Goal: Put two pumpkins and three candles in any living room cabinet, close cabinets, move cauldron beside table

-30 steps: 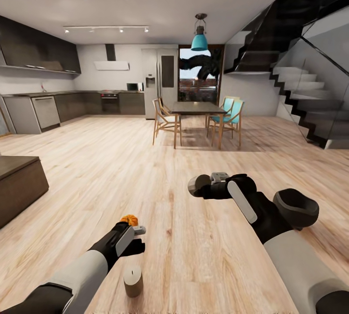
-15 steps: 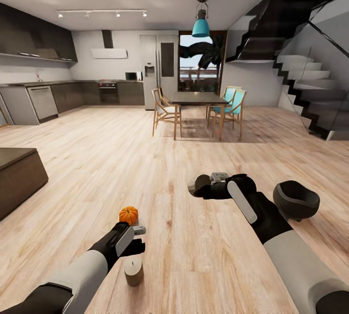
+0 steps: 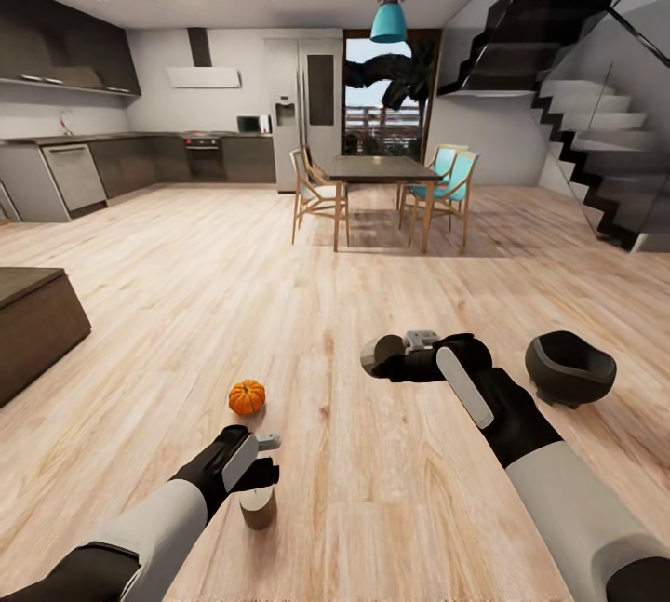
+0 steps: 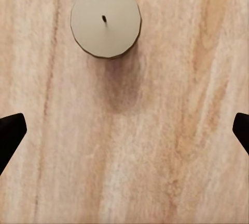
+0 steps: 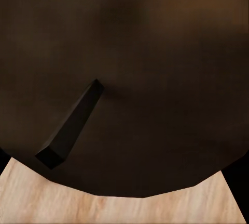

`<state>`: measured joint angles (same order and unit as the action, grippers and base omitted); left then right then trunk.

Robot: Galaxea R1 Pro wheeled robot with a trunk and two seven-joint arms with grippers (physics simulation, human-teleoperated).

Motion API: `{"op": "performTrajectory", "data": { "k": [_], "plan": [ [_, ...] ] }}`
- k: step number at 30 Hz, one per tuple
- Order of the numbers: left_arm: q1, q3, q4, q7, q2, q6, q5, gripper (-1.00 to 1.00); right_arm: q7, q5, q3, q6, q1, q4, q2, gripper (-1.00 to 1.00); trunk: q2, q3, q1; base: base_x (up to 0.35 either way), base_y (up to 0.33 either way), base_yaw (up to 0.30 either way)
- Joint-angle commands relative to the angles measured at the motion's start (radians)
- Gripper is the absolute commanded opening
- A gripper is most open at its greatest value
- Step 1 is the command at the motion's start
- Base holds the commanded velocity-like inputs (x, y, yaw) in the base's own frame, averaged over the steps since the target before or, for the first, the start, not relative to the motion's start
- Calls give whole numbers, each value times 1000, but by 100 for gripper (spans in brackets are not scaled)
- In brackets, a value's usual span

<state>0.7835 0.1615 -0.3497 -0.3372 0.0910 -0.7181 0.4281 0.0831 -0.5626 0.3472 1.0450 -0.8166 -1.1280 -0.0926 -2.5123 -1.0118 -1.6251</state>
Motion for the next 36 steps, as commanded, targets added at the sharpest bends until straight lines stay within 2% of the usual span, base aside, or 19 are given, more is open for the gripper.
{"op": "performTrajectory", "data": {
  "k": [1, 36],
  "plan": [
    [0, 7, -2, -8, -1, -3, 11, 100, 9, -10, 3, 2, -1, -1, -1, -100, -1, -5, 0, 0, 0, 0],
    [0, 9, -3, -6, -1, 7, 12, 100, 9, -11, 2, 2, -1, -12, -1, -100, -9, -140, -16, 0, 0, 0]
  ]
}}
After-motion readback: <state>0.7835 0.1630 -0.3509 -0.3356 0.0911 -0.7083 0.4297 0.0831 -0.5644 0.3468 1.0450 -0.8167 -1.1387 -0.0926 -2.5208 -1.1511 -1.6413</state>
